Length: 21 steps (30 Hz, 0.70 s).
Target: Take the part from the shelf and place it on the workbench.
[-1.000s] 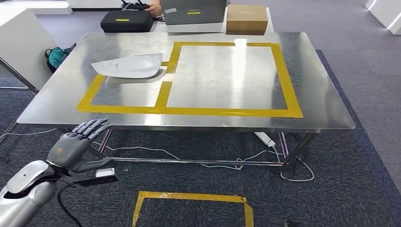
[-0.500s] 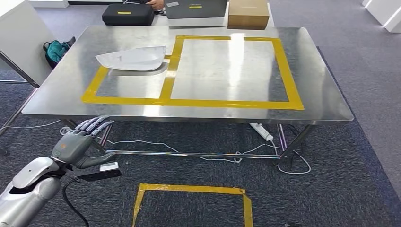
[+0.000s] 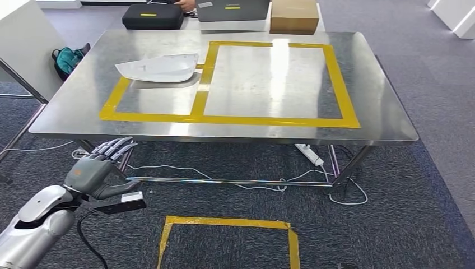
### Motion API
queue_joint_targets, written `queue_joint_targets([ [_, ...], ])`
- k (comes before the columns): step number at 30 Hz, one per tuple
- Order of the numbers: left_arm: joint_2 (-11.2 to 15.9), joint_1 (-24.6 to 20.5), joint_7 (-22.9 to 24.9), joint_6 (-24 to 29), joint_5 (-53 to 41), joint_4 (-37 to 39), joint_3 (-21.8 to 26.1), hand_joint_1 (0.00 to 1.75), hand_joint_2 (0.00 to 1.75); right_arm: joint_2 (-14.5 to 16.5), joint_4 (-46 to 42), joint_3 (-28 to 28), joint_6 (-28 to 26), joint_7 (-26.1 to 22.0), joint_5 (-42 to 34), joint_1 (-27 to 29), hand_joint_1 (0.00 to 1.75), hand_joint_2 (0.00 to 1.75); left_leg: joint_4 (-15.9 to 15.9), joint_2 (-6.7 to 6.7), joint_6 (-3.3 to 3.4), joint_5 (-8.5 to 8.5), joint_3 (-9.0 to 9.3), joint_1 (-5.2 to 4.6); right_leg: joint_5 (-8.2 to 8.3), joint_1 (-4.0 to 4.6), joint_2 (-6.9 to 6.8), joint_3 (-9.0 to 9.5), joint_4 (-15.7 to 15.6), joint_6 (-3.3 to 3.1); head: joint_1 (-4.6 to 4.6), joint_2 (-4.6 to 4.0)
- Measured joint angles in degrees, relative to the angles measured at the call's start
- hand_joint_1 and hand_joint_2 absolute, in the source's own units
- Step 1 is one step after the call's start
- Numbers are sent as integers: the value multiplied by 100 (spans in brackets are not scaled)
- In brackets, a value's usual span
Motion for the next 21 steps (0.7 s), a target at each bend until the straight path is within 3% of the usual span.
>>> queue_joint_targets([
  [6,-9,-43,64,20,-41,5,-41,0,0,-126,-31,1,306,0,57,25,0,0,8,0,-2,9,-9,-1,10,-2,2,-11,11,4,0,0],
  [13,-2,-92,87,5,113,9,-46,0,0,-150,-50,0,353,0,33,37,0,0,14,5,91,61,-53,-15,53,-30,3,-46,15,96,-3,0],
  [15,-2,-120,79,-21,138,10,-46,0,0,-162,-56,-2,353,0,25,44,0,0,-31,18,129,123,-67,21,-150,-28,7,-143,222,144,6,0],
  [18,-12,-146,77,-69,153,21,-49,0,0,-180,-63,-11,354,0,15,54,0,0,-44,27,151,189,-153,44,-817,-54,9,-545,1281,208,19,0],
  [19,-16,-146,77,-77,156,30,-50,0,0,-185,-65,-15,354,0,13,56,0,0,-39,28,144,214,-193,47,-943,-67,8,-642,1584,227,16,0],
  [20,-21,-146,77,-80,160,38,-51,0,0,-192,-67,-17,353,0,11,58,0,0,-33,28,128,241,-236,54,-958,-78,7,-642,1686,245,16,0],
  [21,-25,-146,77,-83,163,45,-52,0,0,-200,-69,-19,350,0,9,60,0,0,-20,26,104,268,-280,70,-867,-90,5,-523,1549,264,16,0],
])
